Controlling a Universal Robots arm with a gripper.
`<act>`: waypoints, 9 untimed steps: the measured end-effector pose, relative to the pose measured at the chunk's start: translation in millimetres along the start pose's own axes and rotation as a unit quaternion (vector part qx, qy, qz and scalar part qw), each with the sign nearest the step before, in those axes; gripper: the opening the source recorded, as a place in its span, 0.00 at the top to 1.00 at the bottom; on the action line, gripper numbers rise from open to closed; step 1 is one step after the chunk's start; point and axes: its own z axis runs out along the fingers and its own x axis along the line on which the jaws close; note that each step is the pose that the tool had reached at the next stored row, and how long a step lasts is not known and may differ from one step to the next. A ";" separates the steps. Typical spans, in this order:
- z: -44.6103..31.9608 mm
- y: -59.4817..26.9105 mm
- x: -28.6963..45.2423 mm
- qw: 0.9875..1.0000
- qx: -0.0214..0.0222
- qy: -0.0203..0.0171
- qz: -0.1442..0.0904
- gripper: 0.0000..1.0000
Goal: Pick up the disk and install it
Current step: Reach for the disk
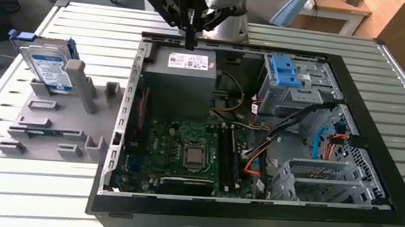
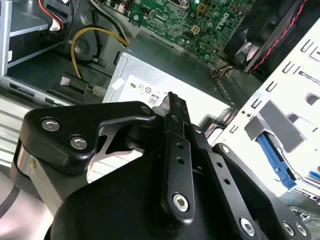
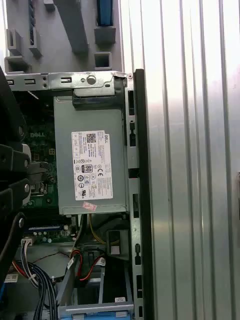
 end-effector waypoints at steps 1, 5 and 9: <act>0.0 0.0 0.0 1.000 0.000 0.000 0.000 0.89; 0.0 0.0 0.0 1.000 0.000 0.000 0.000 0.89; -0.1 0.0 0.8 1.000 0.000 0.000 0.000 0.89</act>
